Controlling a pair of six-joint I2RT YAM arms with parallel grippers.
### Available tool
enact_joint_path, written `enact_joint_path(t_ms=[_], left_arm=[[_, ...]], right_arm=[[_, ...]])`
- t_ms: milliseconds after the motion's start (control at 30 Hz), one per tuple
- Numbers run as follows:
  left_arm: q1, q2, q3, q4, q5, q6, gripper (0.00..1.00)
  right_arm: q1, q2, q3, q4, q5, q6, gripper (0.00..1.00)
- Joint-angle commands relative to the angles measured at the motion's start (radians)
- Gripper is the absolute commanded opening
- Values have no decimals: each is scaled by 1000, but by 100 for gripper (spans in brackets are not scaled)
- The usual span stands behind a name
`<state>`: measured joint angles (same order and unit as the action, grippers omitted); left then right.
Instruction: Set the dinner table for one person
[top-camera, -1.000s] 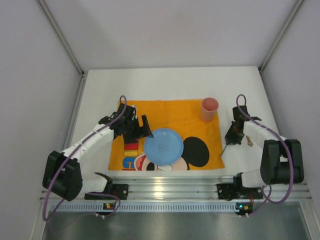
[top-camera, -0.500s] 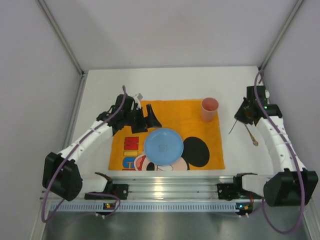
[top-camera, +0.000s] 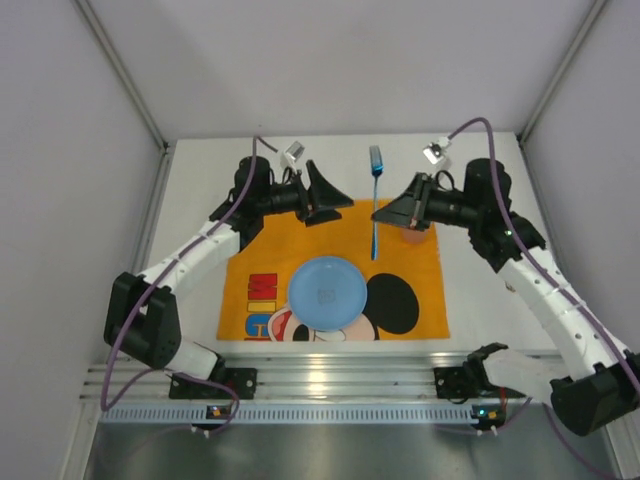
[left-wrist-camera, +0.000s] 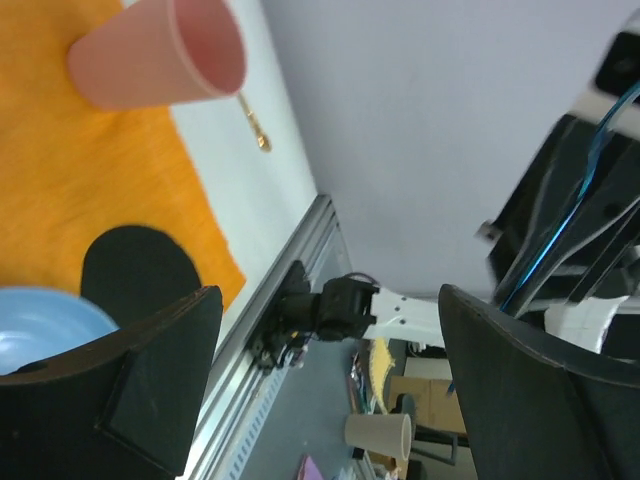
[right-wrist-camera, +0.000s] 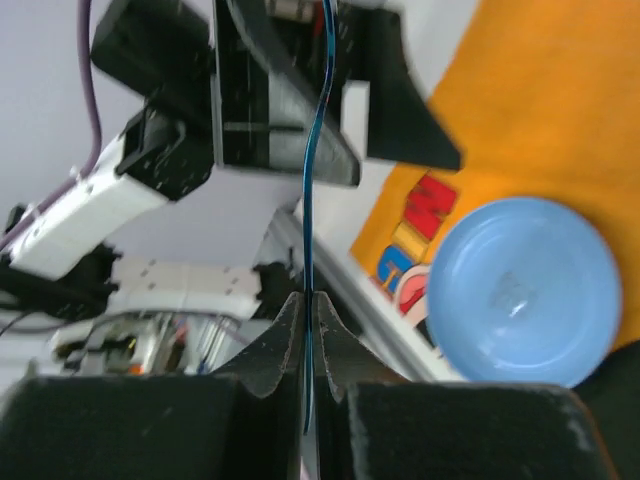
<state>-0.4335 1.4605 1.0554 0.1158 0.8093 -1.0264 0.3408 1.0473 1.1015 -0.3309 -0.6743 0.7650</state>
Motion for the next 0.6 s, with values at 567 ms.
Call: enact_joint_path(t_ms=[567], left_arm=[[2, -66, 74, 341, 21, -213, 76]], right_arm=[[184, 171, -2, 467, -137, 255, 0]])
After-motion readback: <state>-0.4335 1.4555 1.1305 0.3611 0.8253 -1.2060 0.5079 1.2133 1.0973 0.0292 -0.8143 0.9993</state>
